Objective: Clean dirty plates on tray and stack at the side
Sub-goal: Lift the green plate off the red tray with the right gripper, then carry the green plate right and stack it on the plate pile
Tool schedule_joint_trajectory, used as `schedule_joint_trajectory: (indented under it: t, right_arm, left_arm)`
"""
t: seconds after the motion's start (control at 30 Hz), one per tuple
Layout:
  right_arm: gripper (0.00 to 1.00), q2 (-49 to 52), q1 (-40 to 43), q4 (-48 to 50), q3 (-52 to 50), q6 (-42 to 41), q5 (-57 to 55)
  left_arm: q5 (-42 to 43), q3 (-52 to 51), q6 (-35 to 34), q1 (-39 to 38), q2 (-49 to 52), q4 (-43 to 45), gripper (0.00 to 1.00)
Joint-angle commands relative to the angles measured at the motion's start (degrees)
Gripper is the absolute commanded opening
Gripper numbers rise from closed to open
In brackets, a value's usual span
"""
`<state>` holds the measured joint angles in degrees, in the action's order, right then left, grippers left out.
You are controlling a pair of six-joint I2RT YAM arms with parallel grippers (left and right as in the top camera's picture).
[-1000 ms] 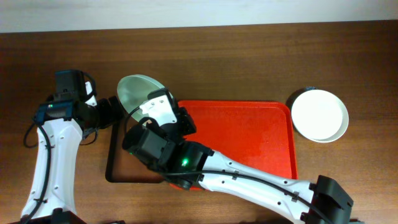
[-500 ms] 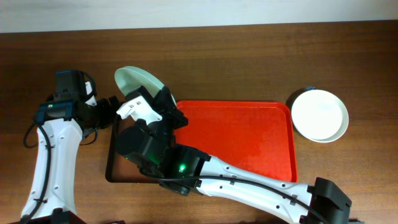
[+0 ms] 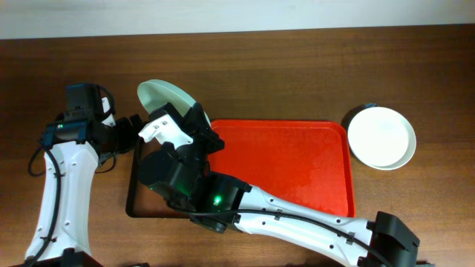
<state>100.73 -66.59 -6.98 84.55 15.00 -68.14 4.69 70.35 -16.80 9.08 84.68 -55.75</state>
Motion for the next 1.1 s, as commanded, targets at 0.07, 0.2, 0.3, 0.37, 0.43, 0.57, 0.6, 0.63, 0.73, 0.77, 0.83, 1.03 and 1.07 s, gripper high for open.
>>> schedule_joint_trajectory:
  t: [0.07,0.2,0.3,0.37,0.43,0.57,0.6,0.63,0.73,0.77,0.83,1.03,1.07]
  right_arm:
    - [0.04,0.1,-0.1,0.4,1.3,-0.4,-1.5]
    - [0.04,0.2,-0.1,0.4,1.3,-0.4,-1.5]
    - [0.04,0.2,-0.2,0.4,1.3,-0.4,-1.5]
    - [0.04,0.2,-0.2,0.4,1.3,-0.4,-1.5]
    - [0.04,0.2,-0.2,0.4,1.3,-0.4,-1.5]
    - [0.04,0.2,-0.1,0.4,1.3,-1.3,-1.5]
    - [0.04,0.2,-0.2,0.4,1.3,-2.4,-1.5]
    - [0.04,0.2,-0.1,0.3,1.2,-2.4,-1.6]
    - [0.04,0.2,0.1,-0.9,1.2,-7.3,-1.1]
    - [0.04,0.2,0.7,-2.7,1.2,-11.1,-1.1]
    - [0.04,0.2,2.9,-9.4,1.2,-22.1,-0.6]
    - [0.04,0.1,16.7,-28.1,1.2,-48.8,29.7]
    - [0.04,-0.4,20.8,-29.7,1.2,-48.8,36.5]
  left_arm:
    - [0.4,0.6,-0.5,0.1,-0.5,0.1,0.99]
    - [0.4,0.6,-0.5,0.1,-0.5,0.1,0.99]
    - [0.4,0.6,-0.5,0.1,-0.5,0.1,0.99]
    - [0.4,0.6,-0.5,0.1,-0.5,0.1,0.99]
    - [0.4,0.6,-0.5,0.1,-0.5,0.1,0.99]
    - [0.4,0.6,-0.5,0.1,-0.5,0.1,0.99]
    - [0.4,0.6,-0.5,0.1,-0.5,0.1,0.99]
    - [0.4,0.6,-0.5,0.1,-0.5,0.1,0.99]
    - [0.4,0.6,-0.5,0.1,-0.5,0.1,0.99]
    - [0.4,0.6,-0.5,0.1,-0.5,0.1,0.99]
    - [0.4,0.6,-0.5,0.1,-0.5,0.1,0.99]
    - [0.4,0.6,-0.5,0.1,-0.5,0.1,0.99]
    - [0.4,0.6,-0.5,0.1,-0.5,0.1,0.99]
